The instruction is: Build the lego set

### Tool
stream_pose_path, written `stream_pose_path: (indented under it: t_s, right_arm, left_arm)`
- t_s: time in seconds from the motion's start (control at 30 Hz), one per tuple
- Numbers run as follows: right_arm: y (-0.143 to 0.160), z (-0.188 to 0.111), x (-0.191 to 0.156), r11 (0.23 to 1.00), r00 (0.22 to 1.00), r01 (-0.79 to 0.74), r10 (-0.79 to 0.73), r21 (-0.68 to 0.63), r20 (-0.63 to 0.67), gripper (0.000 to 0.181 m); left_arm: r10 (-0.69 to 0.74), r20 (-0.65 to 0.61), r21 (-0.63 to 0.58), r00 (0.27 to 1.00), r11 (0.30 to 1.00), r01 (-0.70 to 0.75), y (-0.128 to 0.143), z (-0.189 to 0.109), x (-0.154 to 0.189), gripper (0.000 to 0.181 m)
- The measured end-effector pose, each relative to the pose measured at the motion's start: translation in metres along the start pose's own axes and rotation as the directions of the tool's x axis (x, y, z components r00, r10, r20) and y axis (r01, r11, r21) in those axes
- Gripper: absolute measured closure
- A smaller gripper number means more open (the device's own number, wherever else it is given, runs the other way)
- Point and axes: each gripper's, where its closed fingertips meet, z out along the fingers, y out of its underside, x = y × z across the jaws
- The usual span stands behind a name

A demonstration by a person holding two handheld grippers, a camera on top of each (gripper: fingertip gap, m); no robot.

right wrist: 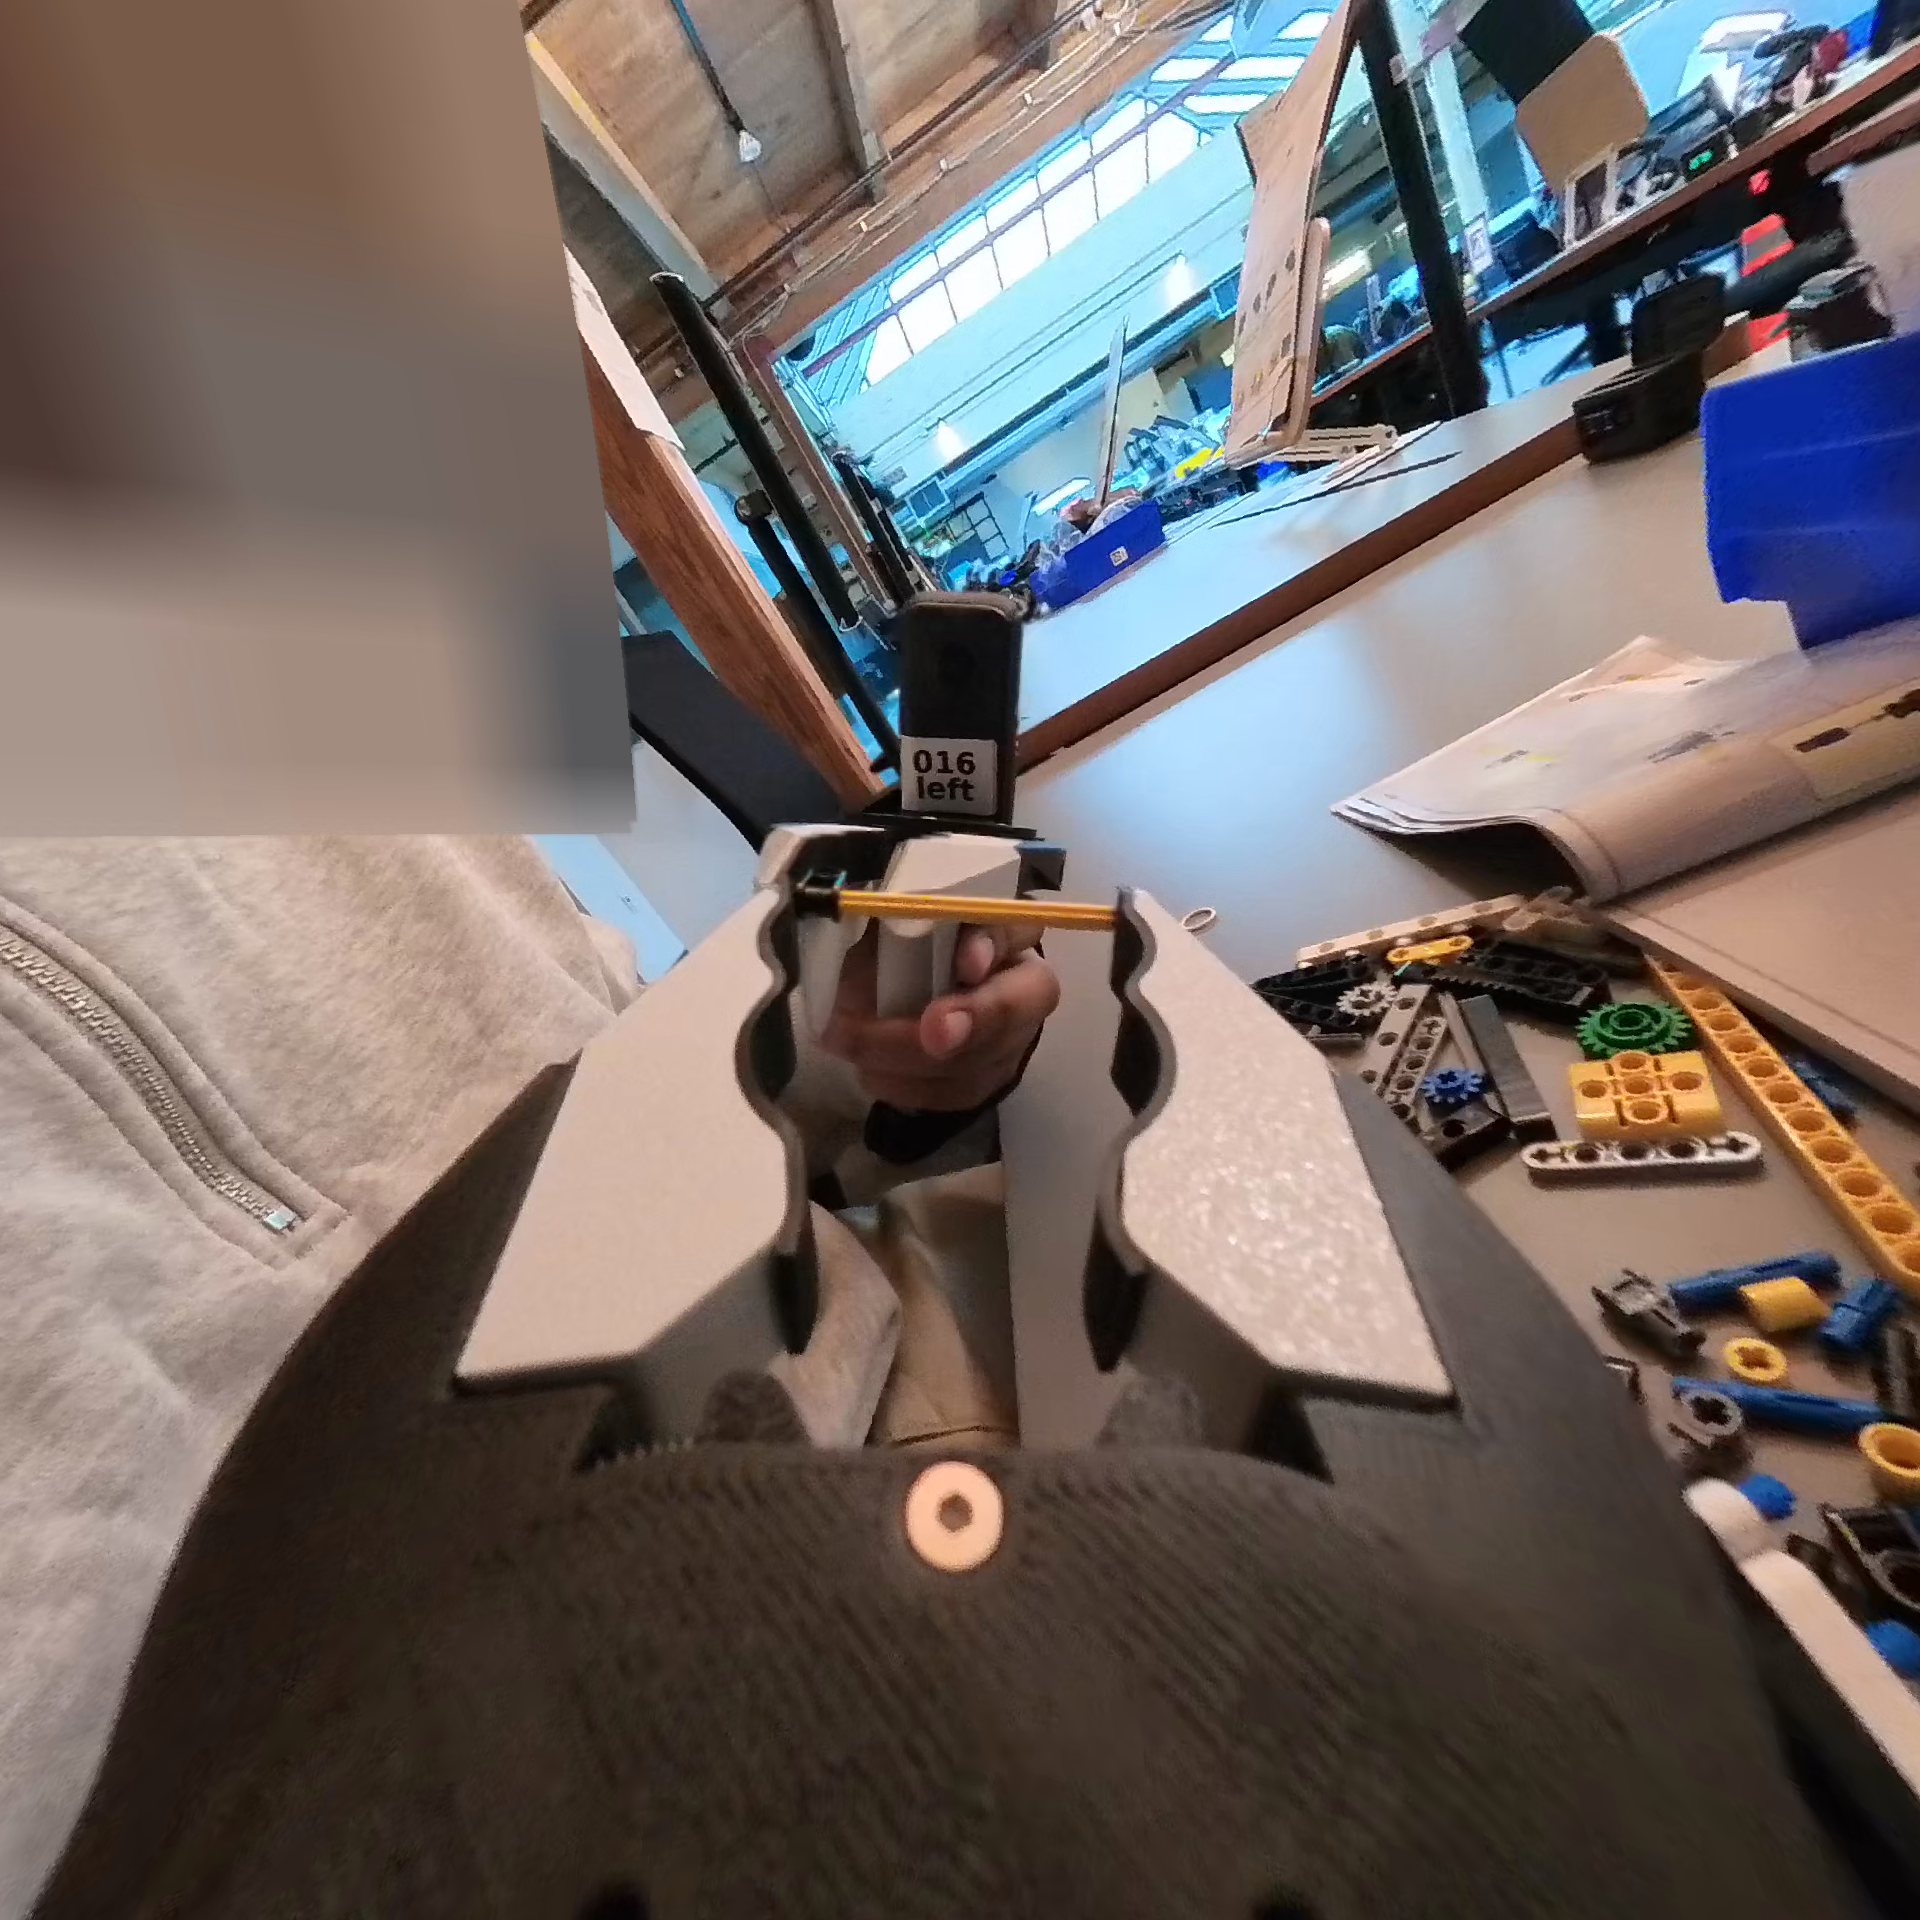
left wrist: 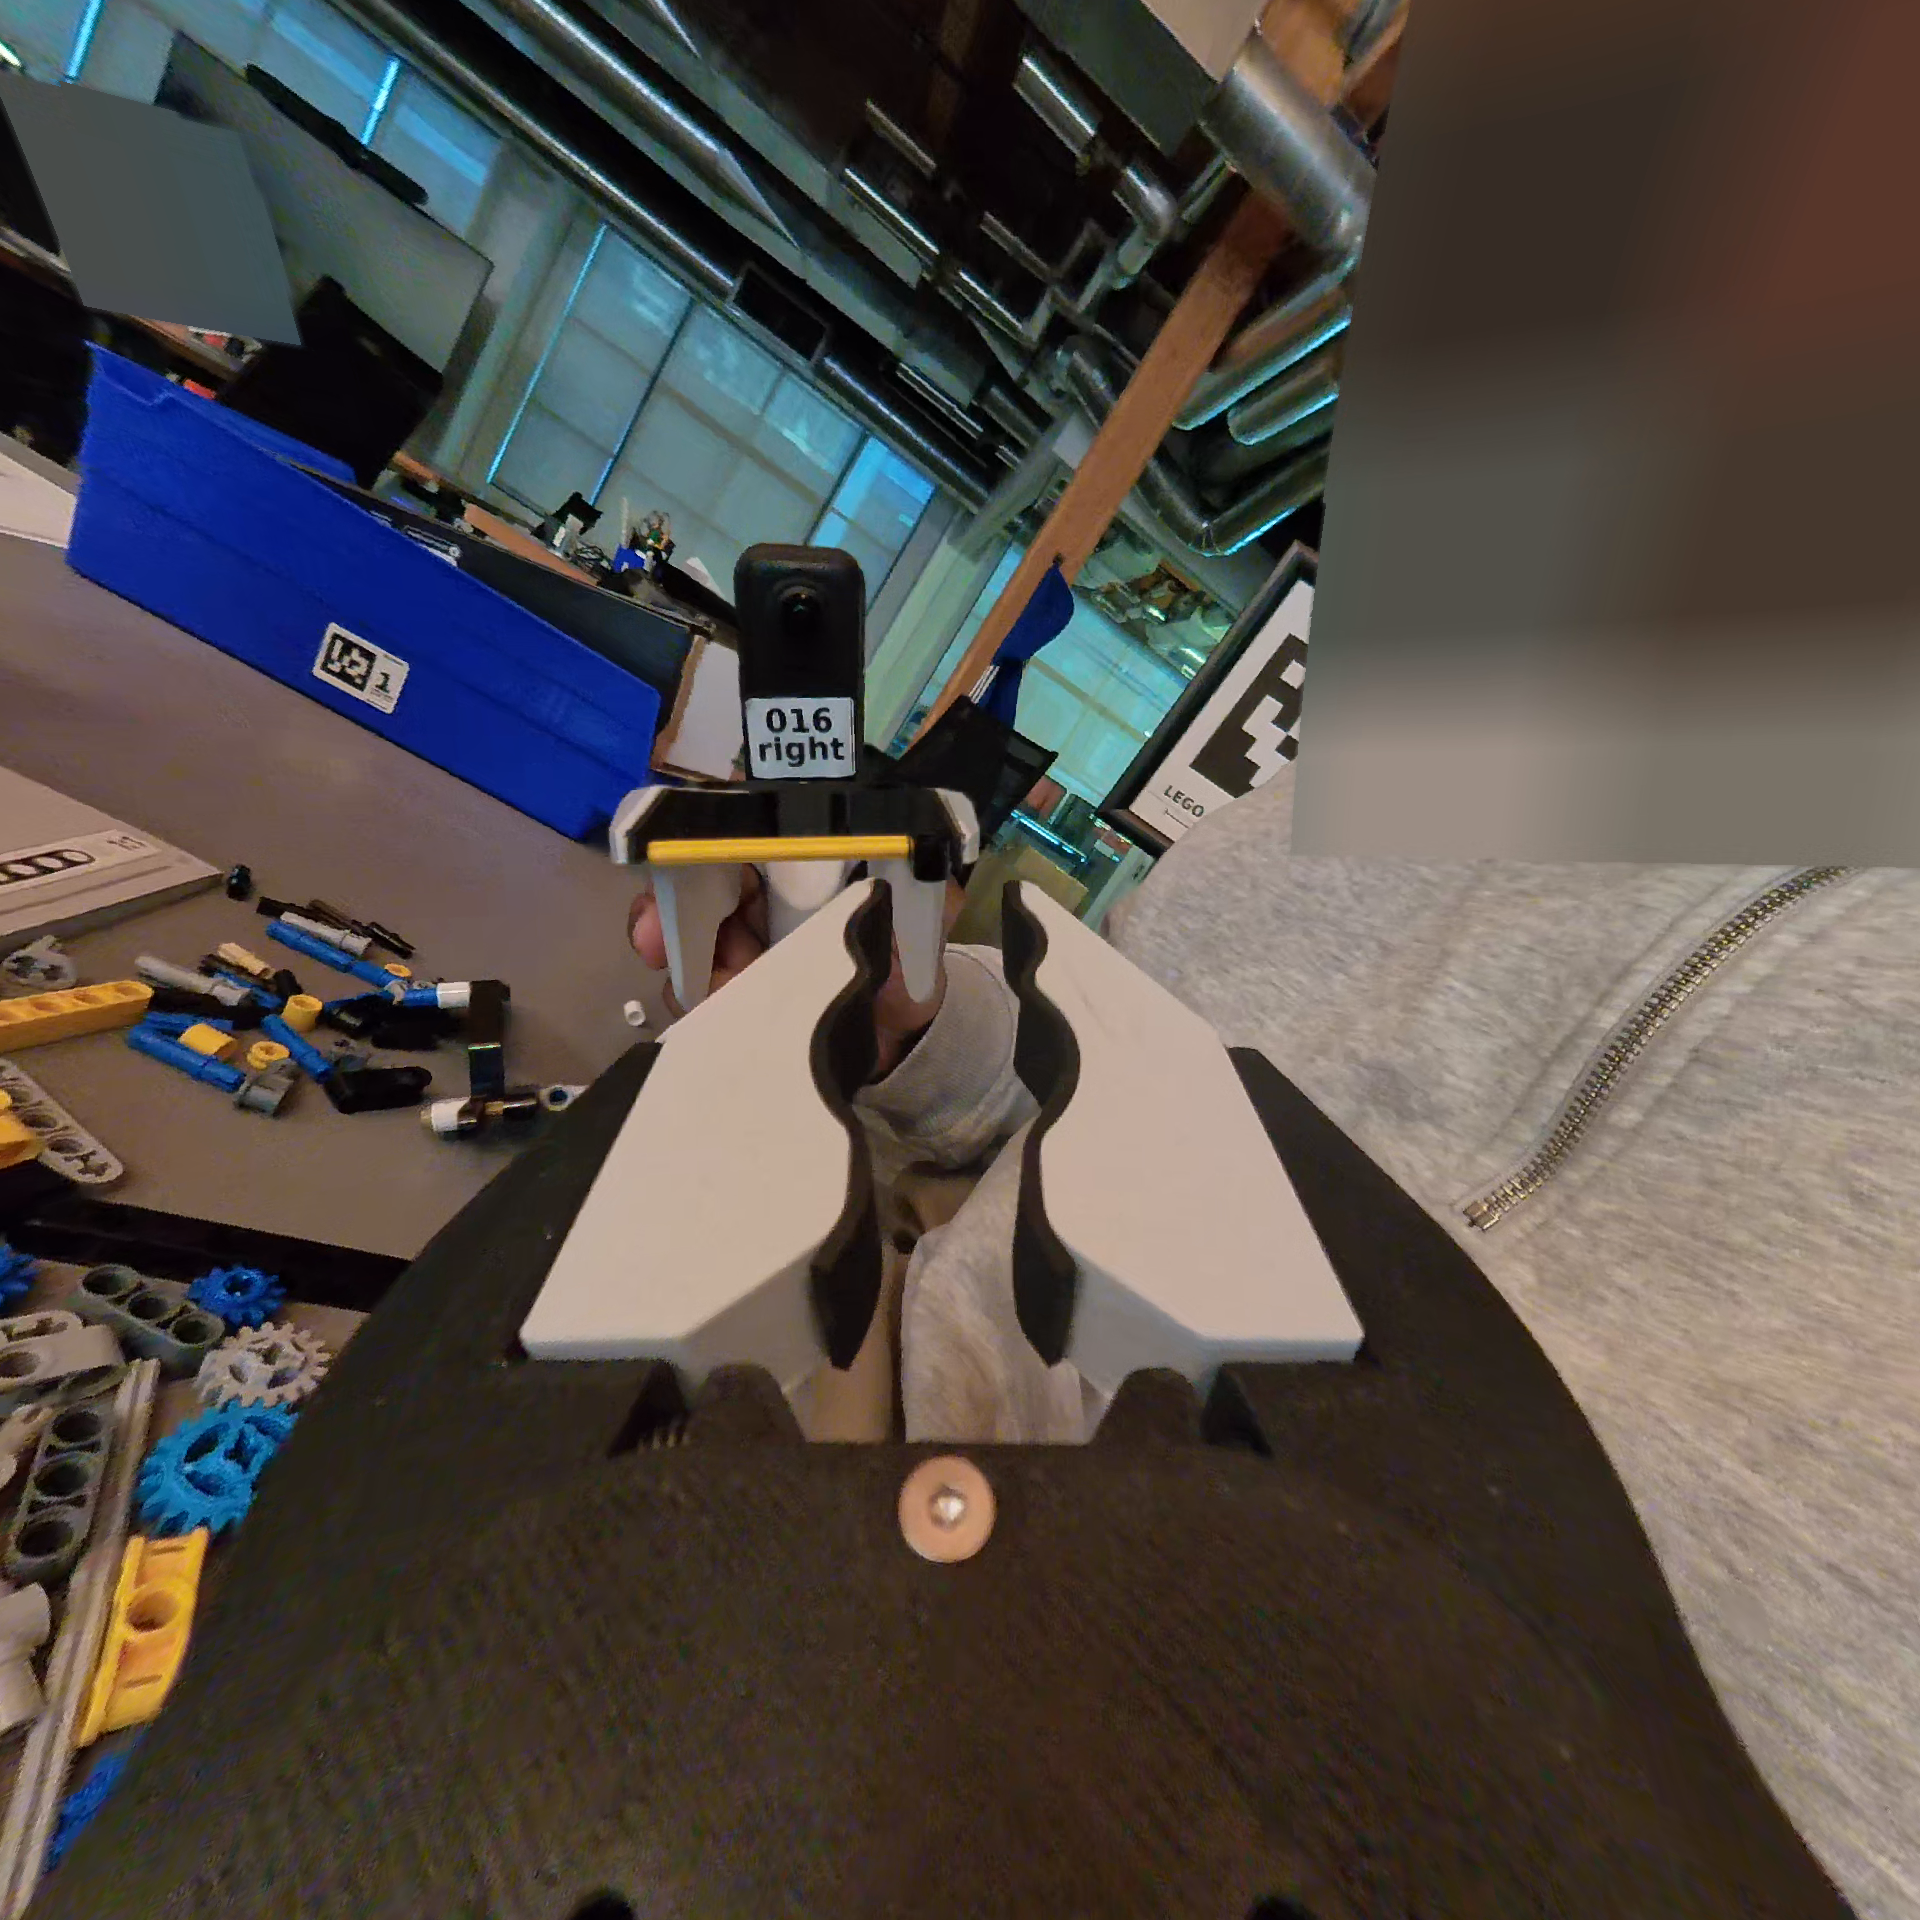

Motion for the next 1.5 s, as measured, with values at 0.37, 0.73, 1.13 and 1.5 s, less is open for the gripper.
stream_pose_path:
  t_s: [0.37, 0.73, 1.13, 1.5]
  right_arm:
    - [0.007, 0.004, 0.005, 1.0, 1.0, 0.009, -0.009, -0.015, -0.021, 0.121]
    - [0.01, 0.003, 0.006, 1.0, 0.999, -0.001, 0.001, -0.017, -0.034, 0.122]
    - [0.013, 0.005, 0.005, 1.0, 0.999, -0.009, 0.009, -0.02, -0.033, 0.122]
    - [0.011, 0.008, 0.009, 1.0, 0.999, -0.016, 0.016, -0.008, -0.046, 0.122]
  left_arm:
    - [-0.012, 0.034, 0.005, 0.999, 1.0, 0.012, -0.001, -0.002, -0.006, 0.162]
    - [-0.018, 0.044, 0.011, 0.999, 1.0, 0.017, -0.002, -0.002, -0.006, 0.162]
    - [-0.011, 0.052, 0.009, 0.999, 1.0, 0.011, -0.001, -0.002, -0.006, 0.162]
    - [-0.011, 0.063, 0.014, 0.998, 1.0, 0.01, -0.004, -0.004, -0.011, 0.162]
